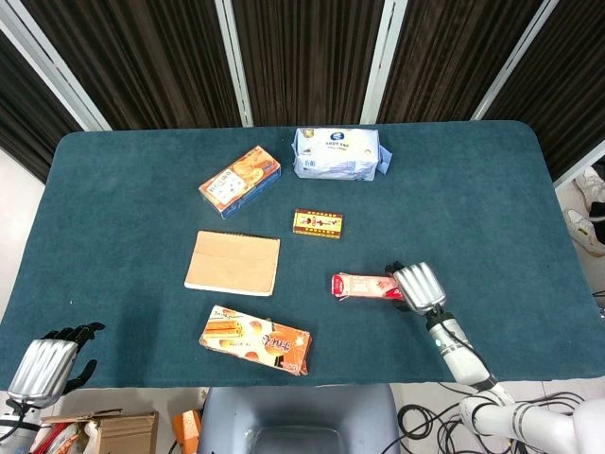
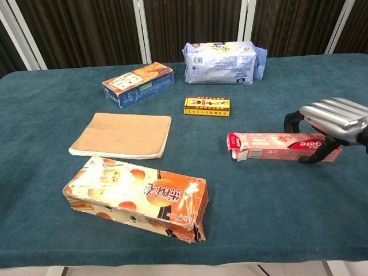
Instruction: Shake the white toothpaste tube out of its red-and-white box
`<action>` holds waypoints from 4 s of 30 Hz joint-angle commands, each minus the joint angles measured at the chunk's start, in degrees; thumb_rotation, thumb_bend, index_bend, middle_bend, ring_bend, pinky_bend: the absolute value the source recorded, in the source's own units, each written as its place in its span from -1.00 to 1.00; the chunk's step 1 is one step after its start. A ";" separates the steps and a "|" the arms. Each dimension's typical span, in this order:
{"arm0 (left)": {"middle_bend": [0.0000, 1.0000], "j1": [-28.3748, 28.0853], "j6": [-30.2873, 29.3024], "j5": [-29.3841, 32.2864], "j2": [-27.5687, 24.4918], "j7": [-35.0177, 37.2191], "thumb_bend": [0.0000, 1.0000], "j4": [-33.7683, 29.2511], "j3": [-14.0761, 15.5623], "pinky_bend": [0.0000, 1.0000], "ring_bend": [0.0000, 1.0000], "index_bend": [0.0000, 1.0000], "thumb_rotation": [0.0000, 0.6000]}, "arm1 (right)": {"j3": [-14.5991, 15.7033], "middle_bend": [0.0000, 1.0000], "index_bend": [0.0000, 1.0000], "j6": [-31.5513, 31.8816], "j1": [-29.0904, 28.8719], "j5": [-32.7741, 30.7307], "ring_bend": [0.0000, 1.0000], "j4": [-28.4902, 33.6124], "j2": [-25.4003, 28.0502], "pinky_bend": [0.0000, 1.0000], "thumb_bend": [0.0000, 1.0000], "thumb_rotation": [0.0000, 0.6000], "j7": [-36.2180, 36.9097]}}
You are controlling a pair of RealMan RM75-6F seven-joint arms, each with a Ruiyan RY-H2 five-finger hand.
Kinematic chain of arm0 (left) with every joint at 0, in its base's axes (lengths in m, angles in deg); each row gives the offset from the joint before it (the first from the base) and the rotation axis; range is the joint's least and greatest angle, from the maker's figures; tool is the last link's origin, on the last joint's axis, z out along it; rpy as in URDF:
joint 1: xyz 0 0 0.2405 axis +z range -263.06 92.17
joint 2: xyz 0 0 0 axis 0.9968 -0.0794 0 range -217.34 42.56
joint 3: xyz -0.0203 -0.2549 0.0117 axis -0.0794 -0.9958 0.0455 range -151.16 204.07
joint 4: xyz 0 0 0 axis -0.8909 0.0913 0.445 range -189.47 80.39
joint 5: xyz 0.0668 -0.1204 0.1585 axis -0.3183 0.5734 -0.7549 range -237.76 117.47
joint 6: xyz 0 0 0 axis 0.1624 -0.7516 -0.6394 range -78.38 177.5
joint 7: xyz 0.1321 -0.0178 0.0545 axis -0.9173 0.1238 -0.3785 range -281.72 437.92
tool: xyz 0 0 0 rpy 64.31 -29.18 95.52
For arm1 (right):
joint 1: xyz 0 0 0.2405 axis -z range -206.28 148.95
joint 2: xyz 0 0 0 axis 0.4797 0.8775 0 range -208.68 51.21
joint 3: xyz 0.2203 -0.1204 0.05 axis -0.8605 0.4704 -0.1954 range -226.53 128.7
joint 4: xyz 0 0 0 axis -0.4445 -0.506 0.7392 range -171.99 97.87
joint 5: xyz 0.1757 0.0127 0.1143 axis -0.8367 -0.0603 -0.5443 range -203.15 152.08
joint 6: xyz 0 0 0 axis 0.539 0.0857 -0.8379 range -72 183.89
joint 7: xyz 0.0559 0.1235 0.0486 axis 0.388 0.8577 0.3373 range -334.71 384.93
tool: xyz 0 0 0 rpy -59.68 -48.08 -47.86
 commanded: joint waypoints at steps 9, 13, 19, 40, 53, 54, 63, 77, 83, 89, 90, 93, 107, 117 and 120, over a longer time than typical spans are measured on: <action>-0.18 0.08 -0.24 -0.38 -0.13 0.42 -0.28 0.04 0.07 -0.03 -0.18 -0.38 1.00 | 0.14 -0.11 -0.07 0.55 0.47 -0.25 0.79 -0.14 0.14 0.74 -0.78 1.00 -1.18; -0.18 0.21 -0.47 -0.36 -0.15 0.33 -0.28 0.00 0.05 -0.03 -0.18 -0.38 1.00 | 0.20 -0.11 -0.02 0.60 0.41 -0.07 0.79 -0.81 -0.05 0.74 -0.71 1.00 -1.42; -0.18 0.25 -0.44 -0.17 -0.19 0.24 -0.28 -0.06 0.01 -0.03 -0.18 -0.38 1.00 | 0.42 -0.06 0.22 1.95 0.21 1.51 0.79 -2.77 -0.65 0.74 -0.13 1.00 -1.84; -0.18 0.48 -0.77 -0.60 -0.30 0.26 -0.28 -0.28 0.13 -0.03 -0.18 -0.38 1.00 | 2.75 0.11 0.54 13.45 -5.06 20.94 0.74 -0.60 9.43 0.71 0.33 1.00 -19.24; -0.18 0.57 -0.81 -0.43 -0.41 0.36 -0.28 -0.35 0.07 -0.03 -0.18 -0.38 1.00 | 5.37 0.12 0.54 14.09 -7.55 28.23 0.72 -6.51 10.19 0.70 0.33 1.00 -19.64; -0.18 0.58 -0.84 -0.43 -0.44 0.41 -0.28 -0.35 0.06 -0.03 -0.18 -0.38 1.00 | 5.34 0.12 0.53 14.21 -7.56 28.31 0.72 -6.50 10.23 0.70 0.33 1.00 -19.58; -0.18 0.72 -1.01 -0.33 -0.61 0.67 -0.28 -0.48 0.01 -0.03 -0.18 -0.38 1.00 | 4.25 0.12 0.50 15.21 -6.62 26.98 0.72 -1.26 14.34 0.70 0.33 1.00 -19.01; -0.18 0.64 -0.60 -0.16 -0.45 -0.05 -0.28 -0.71 0.05 -0.03 -0.18 -0.38 1.00 | -0.99 0.12 0.33 3.67 -2.22 2.98 0.71 25.40 28.27 0.69 0.32 1.00 -22.56; -0.18 0.46 -0.16 -0.07 -0.27 -0.66 -0.28 -0.79 0.09 -0.03 -0.18 -0.38 1.00 | -1.40 0.12 0.31 2.55 -2.52 -0.36 0.71 16.53 19.31 0.69 0.30 1.00 -19.53; -0.18 0.29 0.25 0.18 -0.20 -0.68 -0.28 -0.63 0.06 -0.03 -0.18 -0.38 1.00 | -1.00 0.12 0.23 -3.10 -3.98 -4.43 0.71 4.38 8.56 0.69 0.27 1.00 -15.01; -0.18 0.27 0.27 0.23 -0.19 -0.68 -0.28 -0.60 0.03 -0.03 -0.18 -0.38 1.00 | -0.89 0.12 0.20 -3.57 -4.12 -4.59 0.71 2.81 7.23 0.69 0.24 1.00 -14.40; -0.18 0.25 0.25 0.26 -0.19 -0.56 -0.28 -0.52 -0.01 -0.03 -0.18 -0.38 1.00 | -0.60 0.11 0.16 -3.22 -4.12 -3.80 0.71 -1.65 3.58 0.69 0.16 1.00 -11.62; -0.18 0.05 0.62 0.37 -0.06 -0.80 -0.28 -0.46 0.04 -0.03 -0.18 -0.38 1.00 | 0.83 -0.26 -0.37 2.66 -2.02 2.34 0.70 -7.23 1.28 0.67 -0.54 1.00 -0.10; -0.18 0.20 0.35 0.48 -0.20 -1.07 -0.28 -0.70 0.07 -0.03 -0.18 -0.38 1.00 | 1.51 -0.43 -0.88 5.96 0.33 4.14 0.65 0.31 6.27 0.63 -0.57 1.00 1.03; -0.18 0.26 0.16 0.47 -0.17 -1.06 -0.28 -0.64 0.01 -0.02 -0.18 -0.38 1.00 | 2.13 -0.22 -0.42 11.02 1.77 7.84 0.46 3.92 8.30 0.58 -0.57 1.00 4.90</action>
